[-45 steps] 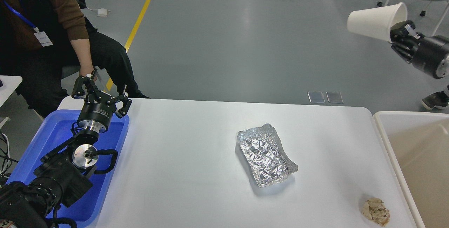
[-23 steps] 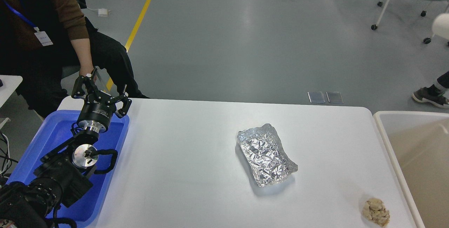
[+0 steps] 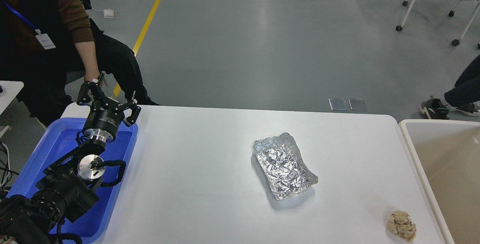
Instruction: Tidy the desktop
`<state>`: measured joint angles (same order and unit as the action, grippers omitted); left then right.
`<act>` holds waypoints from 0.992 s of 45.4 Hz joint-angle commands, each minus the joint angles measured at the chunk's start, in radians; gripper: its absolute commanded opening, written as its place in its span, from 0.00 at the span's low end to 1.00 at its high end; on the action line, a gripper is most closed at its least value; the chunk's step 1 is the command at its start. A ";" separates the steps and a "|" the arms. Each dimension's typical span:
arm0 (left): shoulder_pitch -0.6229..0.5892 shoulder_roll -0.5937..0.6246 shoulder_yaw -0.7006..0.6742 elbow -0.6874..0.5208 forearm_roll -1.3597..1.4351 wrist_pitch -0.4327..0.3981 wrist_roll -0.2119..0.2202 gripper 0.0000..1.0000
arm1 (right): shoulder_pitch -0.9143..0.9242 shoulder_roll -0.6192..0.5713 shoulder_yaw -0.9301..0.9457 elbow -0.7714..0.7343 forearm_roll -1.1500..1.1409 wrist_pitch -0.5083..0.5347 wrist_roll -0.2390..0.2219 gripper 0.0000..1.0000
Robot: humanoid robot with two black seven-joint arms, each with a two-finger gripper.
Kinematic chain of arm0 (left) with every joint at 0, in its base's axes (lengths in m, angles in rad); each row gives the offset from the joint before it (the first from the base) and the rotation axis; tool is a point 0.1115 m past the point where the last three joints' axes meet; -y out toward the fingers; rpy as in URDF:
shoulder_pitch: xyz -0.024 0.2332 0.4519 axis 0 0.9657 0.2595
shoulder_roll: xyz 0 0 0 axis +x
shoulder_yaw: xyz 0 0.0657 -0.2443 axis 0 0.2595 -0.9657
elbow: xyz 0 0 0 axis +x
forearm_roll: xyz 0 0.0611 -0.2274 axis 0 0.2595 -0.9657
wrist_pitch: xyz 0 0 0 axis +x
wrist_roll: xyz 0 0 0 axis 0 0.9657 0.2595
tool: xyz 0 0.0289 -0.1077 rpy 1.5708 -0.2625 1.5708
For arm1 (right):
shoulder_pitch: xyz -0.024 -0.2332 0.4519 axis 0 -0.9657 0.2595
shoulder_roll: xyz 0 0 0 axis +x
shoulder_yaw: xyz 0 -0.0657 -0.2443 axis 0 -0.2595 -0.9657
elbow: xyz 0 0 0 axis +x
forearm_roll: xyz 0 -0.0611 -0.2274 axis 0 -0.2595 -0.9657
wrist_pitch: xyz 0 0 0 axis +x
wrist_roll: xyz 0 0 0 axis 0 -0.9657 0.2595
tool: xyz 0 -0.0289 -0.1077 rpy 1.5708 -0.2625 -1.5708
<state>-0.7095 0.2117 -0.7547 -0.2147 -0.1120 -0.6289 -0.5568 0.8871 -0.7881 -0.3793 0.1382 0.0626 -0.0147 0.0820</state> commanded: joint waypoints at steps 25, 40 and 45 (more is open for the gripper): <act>-0.001 0.000 0.000 0.000 0.000 0.000 0.000 1.00 | -0.269 0.359 0.073 -0.134 -0.009 -0.037 -0.079 0.00; -0.001 0.000 0.000 0.000 0.000 0.000 0.000 1.00 | -0.272 0.366 0.073 -0.137 -0.012 -0.100 -0.076 0.38; 0.001 0.000 0.000 0.000 0.000 0.000 0.000 1.00 | -0.263 0.380 0.074 -0.137 -0.010 -0.151 -0.073 0.80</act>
<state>-0.7091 0.2117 -0.7547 -0.2148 -0.1119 -0.6289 -0.5568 0.6220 -0.4329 -0.3075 0.0057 0.0525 -0.0883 0.0050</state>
